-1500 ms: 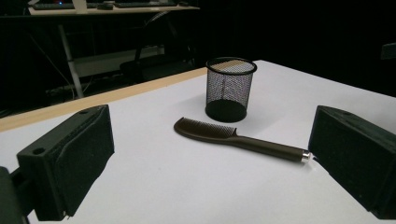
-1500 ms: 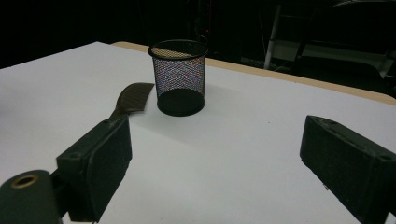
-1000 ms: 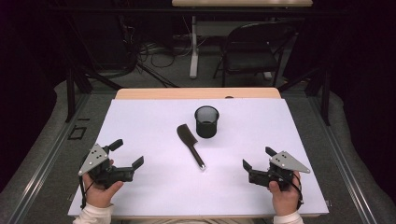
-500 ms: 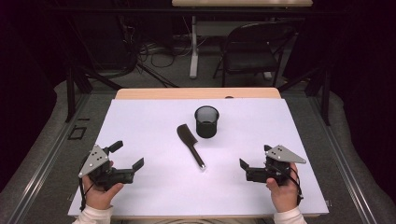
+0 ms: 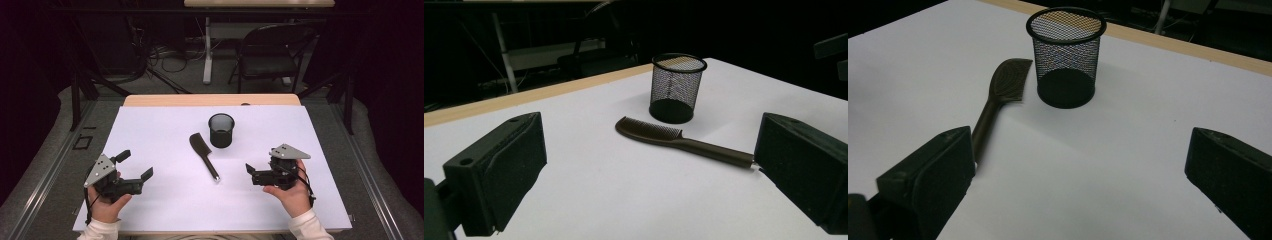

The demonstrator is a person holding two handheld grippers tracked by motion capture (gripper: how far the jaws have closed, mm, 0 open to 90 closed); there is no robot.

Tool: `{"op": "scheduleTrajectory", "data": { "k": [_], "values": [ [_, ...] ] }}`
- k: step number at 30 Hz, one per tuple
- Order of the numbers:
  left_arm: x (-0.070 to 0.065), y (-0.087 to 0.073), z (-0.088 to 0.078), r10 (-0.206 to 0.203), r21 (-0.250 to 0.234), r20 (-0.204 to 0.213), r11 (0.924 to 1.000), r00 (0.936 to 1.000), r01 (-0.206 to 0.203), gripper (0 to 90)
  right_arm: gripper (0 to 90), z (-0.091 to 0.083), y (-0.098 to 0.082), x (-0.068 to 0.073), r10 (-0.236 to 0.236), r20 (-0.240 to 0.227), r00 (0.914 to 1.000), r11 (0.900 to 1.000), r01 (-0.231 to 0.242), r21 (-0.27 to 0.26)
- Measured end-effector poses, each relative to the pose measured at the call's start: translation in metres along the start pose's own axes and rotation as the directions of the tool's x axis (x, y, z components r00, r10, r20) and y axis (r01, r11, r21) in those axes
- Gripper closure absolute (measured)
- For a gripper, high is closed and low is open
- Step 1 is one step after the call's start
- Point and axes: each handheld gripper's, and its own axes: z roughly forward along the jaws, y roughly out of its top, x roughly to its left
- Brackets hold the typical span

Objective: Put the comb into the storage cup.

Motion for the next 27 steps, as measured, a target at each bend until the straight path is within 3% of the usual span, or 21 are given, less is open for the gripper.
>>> {"op": "scheduleTrajectory", "data": {
  "k": [11,16,22,27],
  "values": [
    [0.008,0.018,0.010,-0.058,0.031,0.003,0.9979,0.9983,0.058,0.5,1.5,0.015,0.022,0.010,-0.028,-0.043,0.9987,0.999,0.029,0.039],
    [0.010,0.028,0.020,-0.058,0.038,0.016,0.9977,0.9982,0.057,0.5,2.4,0.021,0.029,0.011,-0.035,-0.056,0.9978,0.998,0.037,0.050],
    [0.010,0.038,0.039,-0.069,0.098,0.054,0.9932,0.9961,0.063,0.5,7.5,0.028,0.035,0.009,-0.016,-0.070,0.9974,0.998,0.020,0.065],
    [0.007,0.044,0.055,-0.075,0.136,0.061,0.9885,0.9954,0.066,0.5,9.6,0.034,0.042,0.006,0.009,-0.081,0.9967,0.997,-0.003,0.077]
  ]
}}
